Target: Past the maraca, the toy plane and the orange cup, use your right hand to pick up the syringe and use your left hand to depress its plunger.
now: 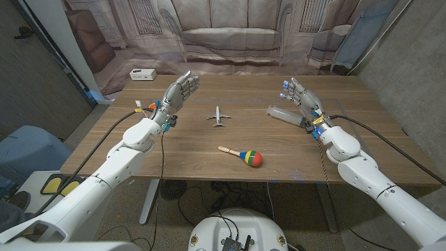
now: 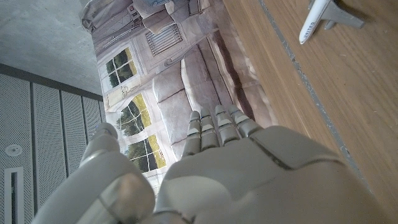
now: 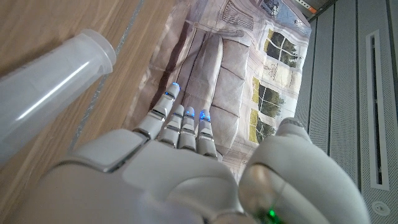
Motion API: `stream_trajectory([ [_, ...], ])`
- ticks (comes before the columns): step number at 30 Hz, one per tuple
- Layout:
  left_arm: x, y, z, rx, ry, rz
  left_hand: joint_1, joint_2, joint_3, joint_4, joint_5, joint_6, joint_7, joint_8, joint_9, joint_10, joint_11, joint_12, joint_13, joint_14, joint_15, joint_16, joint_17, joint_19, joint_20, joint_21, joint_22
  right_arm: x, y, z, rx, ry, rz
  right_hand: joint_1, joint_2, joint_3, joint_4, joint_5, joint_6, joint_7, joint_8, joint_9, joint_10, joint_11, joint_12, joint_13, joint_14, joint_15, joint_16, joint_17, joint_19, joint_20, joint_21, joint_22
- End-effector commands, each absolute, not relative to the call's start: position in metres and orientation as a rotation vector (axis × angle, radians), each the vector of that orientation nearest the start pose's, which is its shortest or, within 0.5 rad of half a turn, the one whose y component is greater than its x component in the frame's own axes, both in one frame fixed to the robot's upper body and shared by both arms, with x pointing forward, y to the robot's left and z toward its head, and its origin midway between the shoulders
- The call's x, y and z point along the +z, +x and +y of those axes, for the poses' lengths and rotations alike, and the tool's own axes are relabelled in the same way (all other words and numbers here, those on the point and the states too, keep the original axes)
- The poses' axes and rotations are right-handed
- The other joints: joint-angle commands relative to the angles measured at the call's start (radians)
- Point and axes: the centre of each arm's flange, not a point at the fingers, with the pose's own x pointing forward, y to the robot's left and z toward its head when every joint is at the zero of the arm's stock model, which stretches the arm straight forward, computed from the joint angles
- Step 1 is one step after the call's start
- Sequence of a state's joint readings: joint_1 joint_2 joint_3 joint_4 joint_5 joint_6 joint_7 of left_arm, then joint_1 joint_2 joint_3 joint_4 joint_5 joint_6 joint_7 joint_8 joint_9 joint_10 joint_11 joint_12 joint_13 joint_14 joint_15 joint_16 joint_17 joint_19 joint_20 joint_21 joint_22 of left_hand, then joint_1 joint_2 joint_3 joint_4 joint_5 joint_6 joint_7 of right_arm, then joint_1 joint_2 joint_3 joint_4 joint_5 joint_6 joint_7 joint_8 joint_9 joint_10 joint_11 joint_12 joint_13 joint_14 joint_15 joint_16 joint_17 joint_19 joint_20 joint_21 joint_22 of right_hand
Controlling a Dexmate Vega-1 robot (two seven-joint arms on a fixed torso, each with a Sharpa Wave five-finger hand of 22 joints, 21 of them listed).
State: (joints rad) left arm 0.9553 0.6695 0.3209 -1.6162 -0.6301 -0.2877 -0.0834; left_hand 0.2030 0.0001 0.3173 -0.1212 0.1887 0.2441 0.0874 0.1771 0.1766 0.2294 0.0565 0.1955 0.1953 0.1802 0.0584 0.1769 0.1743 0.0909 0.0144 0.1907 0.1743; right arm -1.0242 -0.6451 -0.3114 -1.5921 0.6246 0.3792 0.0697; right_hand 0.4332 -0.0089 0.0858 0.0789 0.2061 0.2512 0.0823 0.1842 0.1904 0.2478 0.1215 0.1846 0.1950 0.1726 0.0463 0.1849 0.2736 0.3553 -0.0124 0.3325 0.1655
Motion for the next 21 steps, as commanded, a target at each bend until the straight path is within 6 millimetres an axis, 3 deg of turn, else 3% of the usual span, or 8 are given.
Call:
stream_trajectory([
  [1,0.013,0.591,0.289,-0.37,0.084,-0.721,-0.002,0.002,-0.004,0.0,-0.003,-0.01,0.002,-0.003,0.004,-0.011,-0.003,-0.005,0.003,-0.01,0.003,-0.001,0.005,-0.007,0.001,-0.005,0.004,-0.024,0.578,-0.283,0.414,0.04,-0.751,-0.011,-0.003,-0.006,-0.002,-0.003,-0.005,0.001,-0.003,0.0,0.002,-0.001,0.001,0.002,-0.002,0.003,0.004,0.001,-0.008,0.004,-0.007,0.004],
  [12,0.013,0.593,0.293,-0.399,0.085,-0.72,-0.003,0.002,-0.005,0.001,-0.003,-0.016,0.004,-0.001,0.004,-0.018,0.002,-0.003,0.003,-0.023,0.002,-0.001,0.005,-0.015,-0.001,-0.005,0.004,-0.026,0.576,-0.274,0.419,0.02,-0.737,-0.028,-0.014,-0.018,0.0,-0.002,0.001,0.007,0.003,-0.001,-0.004,0.006,0.003,0.001,-0.02,0.003,0.003,-0.006,-0.029,-0.001,-0.027,0.004],
  [21,0.01,0.59,0.298,-0.381,0.09,-0.708,-0.003,0.003,-0.006,0.001,-0.003,-0.017,0.003,0.001,0.003,-0.02,-0.001,-0.002,0.003,-0.024,0.003,0.001,0.005,-0.018,-0.002,-0.005,0.004,-0.024,0.588,-0.264,0.431,0.019,-0.732,-0.03,-0.014,-0.019,0.0,-0.001,0.0,0.011,0.004,-0.001,-0.005,0.007,0.004,0.001,-0.02,0.006,0.005,-0.008,-0.028,-0.001,-0.031,0.004],
])
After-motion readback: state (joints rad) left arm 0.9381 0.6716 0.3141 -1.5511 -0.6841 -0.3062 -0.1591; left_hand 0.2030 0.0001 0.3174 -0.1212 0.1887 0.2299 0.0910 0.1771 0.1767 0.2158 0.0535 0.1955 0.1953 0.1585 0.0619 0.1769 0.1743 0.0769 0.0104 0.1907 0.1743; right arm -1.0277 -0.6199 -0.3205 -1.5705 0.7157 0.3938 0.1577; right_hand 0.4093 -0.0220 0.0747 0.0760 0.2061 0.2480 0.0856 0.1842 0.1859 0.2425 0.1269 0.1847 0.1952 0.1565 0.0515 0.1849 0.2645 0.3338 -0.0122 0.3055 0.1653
